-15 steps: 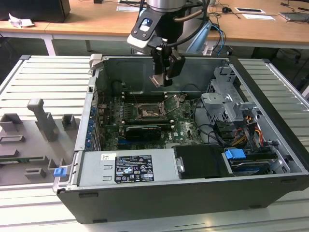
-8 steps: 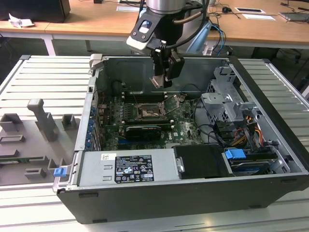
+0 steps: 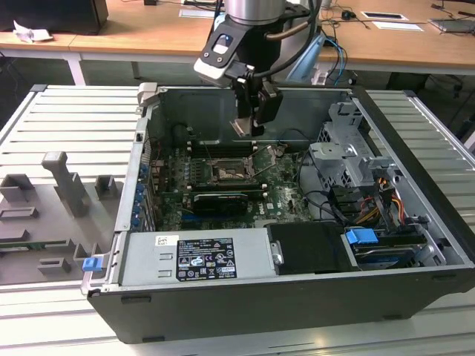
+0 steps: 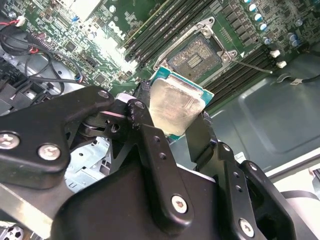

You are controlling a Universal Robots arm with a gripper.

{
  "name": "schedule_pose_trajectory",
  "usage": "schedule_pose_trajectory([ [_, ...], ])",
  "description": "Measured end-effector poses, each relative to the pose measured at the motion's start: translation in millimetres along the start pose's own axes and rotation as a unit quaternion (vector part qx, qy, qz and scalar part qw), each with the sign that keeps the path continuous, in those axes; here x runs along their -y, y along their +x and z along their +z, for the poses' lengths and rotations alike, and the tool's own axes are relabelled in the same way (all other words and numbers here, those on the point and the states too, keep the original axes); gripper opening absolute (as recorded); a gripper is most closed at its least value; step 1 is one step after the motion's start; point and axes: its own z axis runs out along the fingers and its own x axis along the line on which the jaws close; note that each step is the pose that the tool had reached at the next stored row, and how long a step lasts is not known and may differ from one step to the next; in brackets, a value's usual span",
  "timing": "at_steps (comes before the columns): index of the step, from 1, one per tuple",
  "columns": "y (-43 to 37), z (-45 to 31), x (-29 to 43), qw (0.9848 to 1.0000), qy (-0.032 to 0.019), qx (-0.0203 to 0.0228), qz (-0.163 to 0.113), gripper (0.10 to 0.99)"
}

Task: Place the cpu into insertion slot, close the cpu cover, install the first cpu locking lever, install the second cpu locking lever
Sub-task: 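Place the cpu into insertion slot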

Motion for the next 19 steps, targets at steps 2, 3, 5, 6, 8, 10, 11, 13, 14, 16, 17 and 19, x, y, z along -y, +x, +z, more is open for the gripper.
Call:
schedule_pose_trajectory([
  [2,0.0,0.7,0.1,1.0,0.0,0.0001,0.001,0.529],
  [3,0.0,1.0,0.1,1.0,0.0,0.0001,0.001,0.529],
  [5,0.0,1.7,0.1,1.0,0.0,0.0002,0.002,0.529],
  [6,-0.1,2.5,0.2,1.0,0.0,0.0002,0.002,0.529],
  [8,-0.1,3.7,0.3,1.0,0.0,0.0003,0.003,0.529],
  [10,-0.1,4.4,0.4,1.0,0.0,0.0004,0.004,0.529],
  [11,-0.1,4.7,0.4,1.0,0.0,0.0004,0.004,0.529],
  [13,-0.1,5.6,0.5,1.0,-0.0001,0.0005,0.005,0.529],
  [14,-0.1,6.3,0.5,1.0,-0.0001,0.0005,0.005,0.529],
  [16,-0.1,6.9,0.6,1.0,-0.0001,0.0005,0.006,0.529],
  [17,-0.1,7.4,0.6,1.0,-0.0001,0.0006,0.007,0.529],
  [19,-0.2,8.2,0.7,1.0,-0.0001,0.0006,0.007,0.529],
])
